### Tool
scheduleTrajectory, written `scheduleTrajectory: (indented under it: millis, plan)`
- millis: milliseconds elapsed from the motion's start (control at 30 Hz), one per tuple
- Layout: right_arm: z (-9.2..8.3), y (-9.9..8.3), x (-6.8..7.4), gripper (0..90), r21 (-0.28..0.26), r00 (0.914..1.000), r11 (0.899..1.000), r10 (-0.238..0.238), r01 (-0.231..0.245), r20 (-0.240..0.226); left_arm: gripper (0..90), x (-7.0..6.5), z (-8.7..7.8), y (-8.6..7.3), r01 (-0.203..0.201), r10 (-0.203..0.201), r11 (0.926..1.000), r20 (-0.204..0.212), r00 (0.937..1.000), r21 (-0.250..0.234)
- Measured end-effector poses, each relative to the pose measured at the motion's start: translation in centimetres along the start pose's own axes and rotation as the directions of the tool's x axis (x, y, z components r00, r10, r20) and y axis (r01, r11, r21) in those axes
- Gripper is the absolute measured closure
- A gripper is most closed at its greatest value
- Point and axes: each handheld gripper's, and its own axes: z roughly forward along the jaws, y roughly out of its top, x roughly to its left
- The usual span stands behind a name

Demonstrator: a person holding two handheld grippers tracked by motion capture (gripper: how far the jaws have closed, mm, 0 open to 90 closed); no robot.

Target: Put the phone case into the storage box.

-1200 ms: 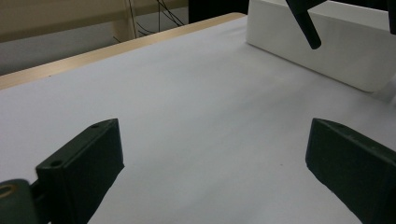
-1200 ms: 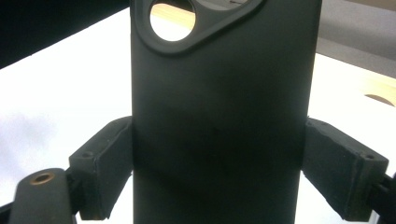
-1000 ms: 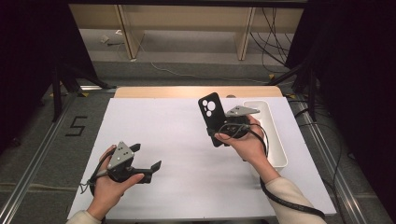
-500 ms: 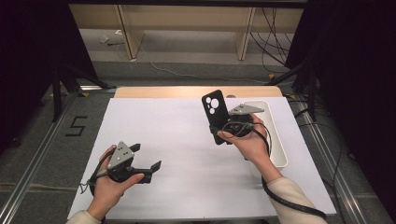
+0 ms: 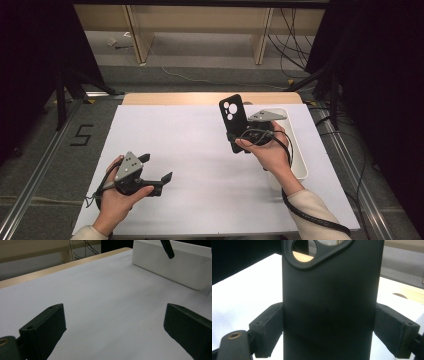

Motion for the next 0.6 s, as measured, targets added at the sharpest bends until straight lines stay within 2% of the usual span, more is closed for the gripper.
scheduleTrajectory:
  millis: [600]
  plan:
    - [-0.59,0.23,-0.79,15.7,-0.023,0.9997,1.0,0.019,-0.019,0.017,3.7,0.02,-0.01,0.0,0.001,-0.001,1.0,0.001,1.0,0.0]
